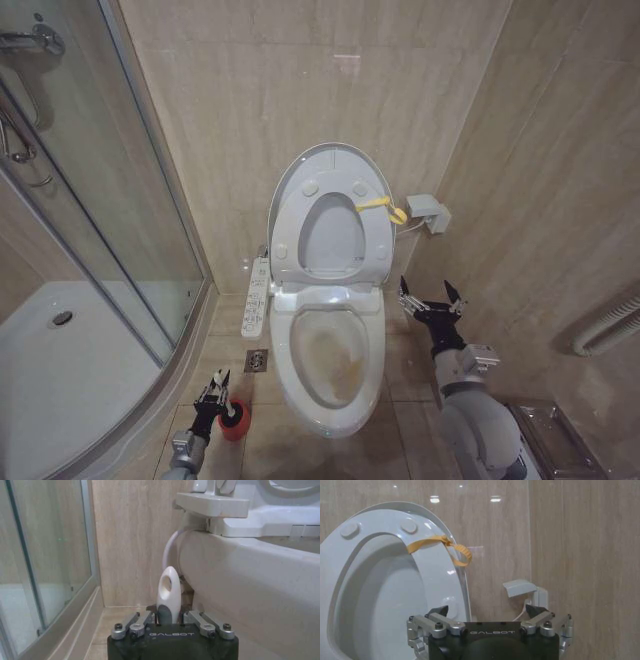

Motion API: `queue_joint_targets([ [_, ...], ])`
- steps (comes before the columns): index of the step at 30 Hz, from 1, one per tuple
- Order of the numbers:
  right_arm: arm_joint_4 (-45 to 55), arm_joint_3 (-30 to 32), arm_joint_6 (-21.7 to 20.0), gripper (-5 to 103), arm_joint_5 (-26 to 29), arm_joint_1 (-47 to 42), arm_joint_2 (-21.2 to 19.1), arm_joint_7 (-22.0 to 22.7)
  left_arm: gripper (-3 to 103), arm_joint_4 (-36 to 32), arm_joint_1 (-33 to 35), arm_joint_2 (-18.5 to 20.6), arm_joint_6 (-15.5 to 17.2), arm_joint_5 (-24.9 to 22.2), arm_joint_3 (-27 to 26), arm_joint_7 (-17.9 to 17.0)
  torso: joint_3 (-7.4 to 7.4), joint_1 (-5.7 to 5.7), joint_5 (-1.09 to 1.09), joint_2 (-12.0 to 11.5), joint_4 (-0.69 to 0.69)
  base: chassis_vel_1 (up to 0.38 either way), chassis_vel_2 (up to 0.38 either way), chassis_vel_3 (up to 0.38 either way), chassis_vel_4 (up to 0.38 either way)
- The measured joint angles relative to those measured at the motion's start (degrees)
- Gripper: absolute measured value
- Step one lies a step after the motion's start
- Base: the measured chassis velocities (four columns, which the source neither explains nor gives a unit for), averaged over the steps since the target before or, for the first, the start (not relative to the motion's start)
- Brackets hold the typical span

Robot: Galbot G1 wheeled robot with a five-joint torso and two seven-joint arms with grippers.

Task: Open the toilet lid, clean the toilet bowl with a toilet brush, close the toilet lid, and flush.

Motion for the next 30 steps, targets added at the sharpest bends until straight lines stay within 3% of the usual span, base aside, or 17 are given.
queue_joint_targets([
  [13, 0.0, 0.0, 0.0, 100, 0.0, 0.0, 0.0, 0.0, 26, -4.16, 2.44, 0.86, 0.06, 1.69, -0.66, -1.07, 0.0, 0.0, 0.0, 0.0, 0.0, 0.0, 0.0, 0.0, 0.0],
  [30, 0.0, 0.0, 0.0, 100, 0.0, 0.0, 0.0, 0.0, 26, -33.08, 14.87, 1.87, 5.36, 2.71, -0.29, -5.98, 0.0, 0.0, 0.01, 0.0, 0.0, 0.0, 0.0, 0.0, 0.0],
])
